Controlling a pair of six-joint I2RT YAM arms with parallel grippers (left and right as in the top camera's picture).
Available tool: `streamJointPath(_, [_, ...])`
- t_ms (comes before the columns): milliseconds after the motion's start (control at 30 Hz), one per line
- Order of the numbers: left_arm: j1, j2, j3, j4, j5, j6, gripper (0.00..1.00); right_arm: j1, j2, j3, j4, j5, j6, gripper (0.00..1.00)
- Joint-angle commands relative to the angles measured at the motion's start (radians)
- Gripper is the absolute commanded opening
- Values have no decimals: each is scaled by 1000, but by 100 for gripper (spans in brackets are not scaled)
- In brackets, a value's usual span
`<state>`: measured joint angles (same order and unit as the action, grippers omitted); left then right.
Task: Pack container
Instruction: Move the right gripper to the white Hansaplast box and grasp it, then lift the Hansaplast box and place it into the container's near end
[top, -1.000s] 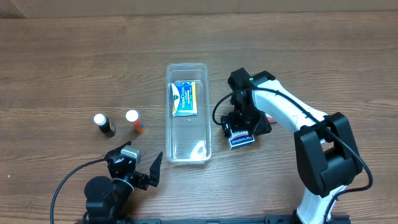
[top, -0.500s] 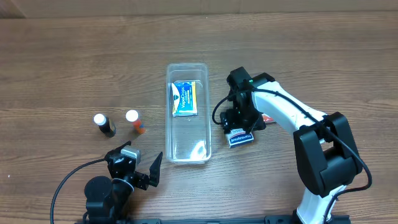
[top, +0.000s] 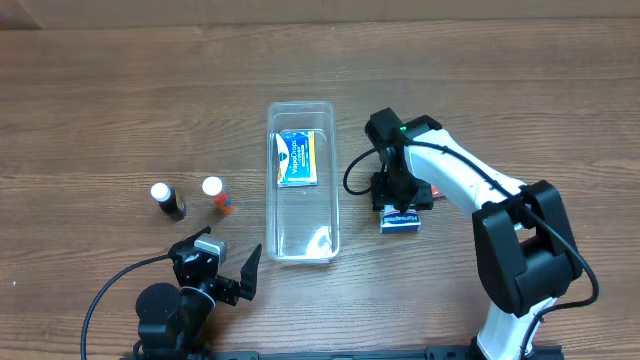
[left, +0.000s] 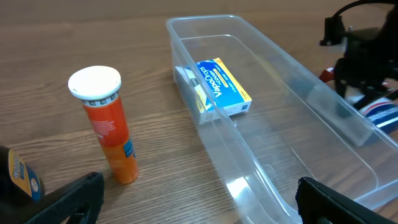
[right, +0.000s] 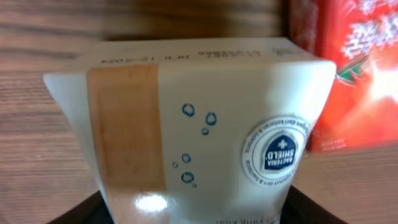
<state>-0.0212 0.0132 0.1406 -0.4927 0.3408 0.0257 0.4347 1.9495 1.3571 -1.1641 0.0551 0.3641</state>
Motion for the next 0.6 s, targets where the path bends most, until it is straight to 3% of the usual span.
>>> streamJointPath(0, [-6,-8,-2,0,7,-3,100,4,-111,164,-74,26,15,63])
streamJointPath(233, [-6,-8,-2,0,7,-3,100,57,-224,382,-124,-18,34,63])
streamJointPath(433, [-6,-8,-2,-1,7,-3,100,219,-230,371,-8,-64,106,63])
streamJointPath(567, [-6,-8,-2,0,7,-3,100,332,-179,354,50,-33,270,65])
